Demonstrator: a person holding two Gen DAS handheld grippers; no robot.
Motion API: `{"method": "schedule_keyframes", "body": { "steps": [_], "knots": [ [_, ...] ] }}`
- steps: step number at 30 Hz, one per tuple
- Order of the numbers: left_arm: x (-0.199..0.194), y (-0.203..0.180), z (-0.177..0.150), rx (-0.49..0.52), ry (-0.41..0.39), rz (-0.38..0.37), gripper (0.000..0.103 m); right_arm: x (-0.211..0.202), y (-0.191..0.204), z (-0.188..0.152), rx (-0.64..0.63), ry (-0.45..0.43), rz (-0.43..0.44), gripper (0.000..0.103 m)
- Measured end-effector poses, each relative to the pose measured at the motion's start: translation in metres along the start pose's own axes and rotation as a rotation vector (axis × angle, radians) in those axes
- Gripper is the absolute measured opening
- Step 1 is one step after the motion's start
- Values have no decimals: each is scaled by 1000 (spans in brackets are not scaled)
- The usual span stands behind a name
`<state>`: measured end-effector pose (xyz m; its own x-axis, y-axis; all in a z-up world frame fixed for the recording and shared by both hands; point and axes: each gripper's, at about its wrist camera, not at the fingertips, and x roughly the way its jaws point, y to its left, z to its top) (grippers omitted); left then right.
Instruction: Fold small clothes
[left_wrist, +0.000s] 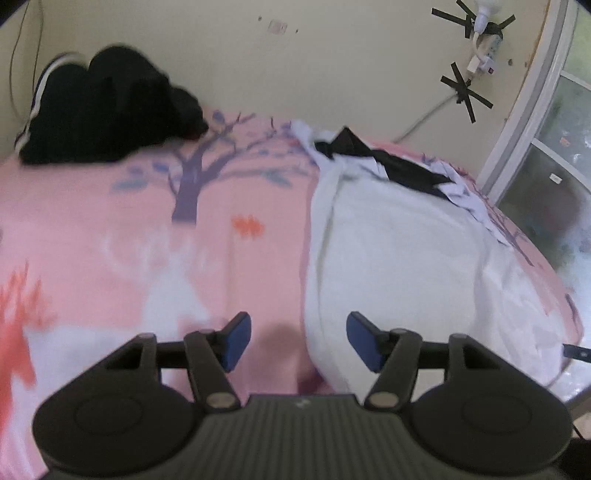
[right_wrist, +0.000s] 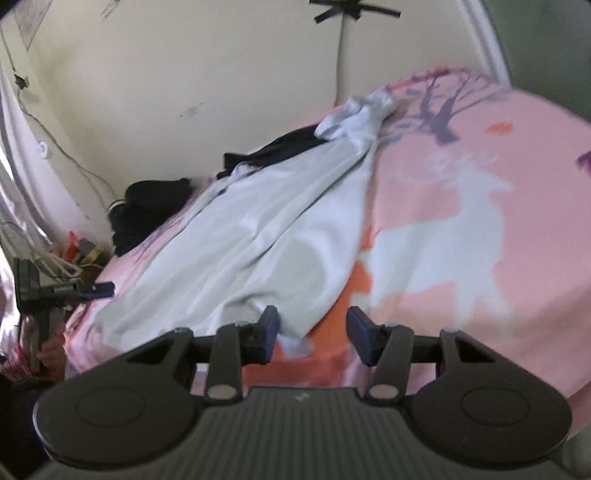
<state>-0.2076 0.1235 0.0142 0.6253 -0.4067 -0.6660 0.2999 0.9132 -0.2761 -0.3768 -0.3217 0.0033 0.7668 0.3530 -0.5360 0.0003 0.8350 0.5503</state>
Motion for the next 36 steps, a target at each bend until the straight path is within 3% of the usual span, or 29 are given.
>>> {"method": "schedule_keyframes", "body": {
  "steps": [2, 5, 9, 12, 14, 15, 16, 18, 24, 26, 27, 28, 29, 30, 31, 36],
  "knots": [
    [-1, -3, -11, -10, 14, 1, 69, 0, 2, -3, 10, 23, 39, 5],
    [-6, -4, -20, -23, 13, 2, 77, -14, 12, 0, -24, -56, 50, 3],
    [-17, -2, -25, -51, 5, -6, 83, -66, 2, 17, -32, -214, -70, 2],
    [-21, -4, -25, -57, 7, -9, 84, -82, -9, 20, -21, -212, -134, 2],
    [-20, -6, -25, -70, 22, -21, 84, -79, -13, 20, 0, -198, -124, 4],
    [-19, -6, -25, -79, 33, -31, 84, -77, -15, 19, 16, -194, -109, 12],
    [-17, -8, -25, -88, 42, -45, 84, -75, -17, 19, 26, -187, -94, 39],
    [-16, -13, -24, -96, 54, -76, 84, -69, -16, 18, 19, -194, -112, 57],
    [-3, -36, -20, -64, 127, -133, 83, -50, -26, 15, 9, -139, -139, 57],
    [5, -45, -23, -33, 162, -114, 64, -43, -29, 12, 5, -116, -147, 57],
    [5, -51, -25, 0, 165, -106, 45, -39, -30, 11, 1, -100, -147, 52],
    [7, -56, -25, 23, 196, -119, 6, -32, -29, 9, -8, -67, -138, 40],
    [8, -59, -26, 19, 229, -142, 5, -29, -28, 7, -26, -47, -135, 36],
    [6, -59, -26, 9, 233, -149, 5, -28, -22, 6, -70, -53, -157, 12],
    [2, -57, -25, 1, 229, -152, 5, -27, -20, 6, -87, -29, -150, 3],
    [-38, -10, -3, -185, 94, -183, 5, -45, -25, 16, -47, -75, -90, 0]
  ]
}}
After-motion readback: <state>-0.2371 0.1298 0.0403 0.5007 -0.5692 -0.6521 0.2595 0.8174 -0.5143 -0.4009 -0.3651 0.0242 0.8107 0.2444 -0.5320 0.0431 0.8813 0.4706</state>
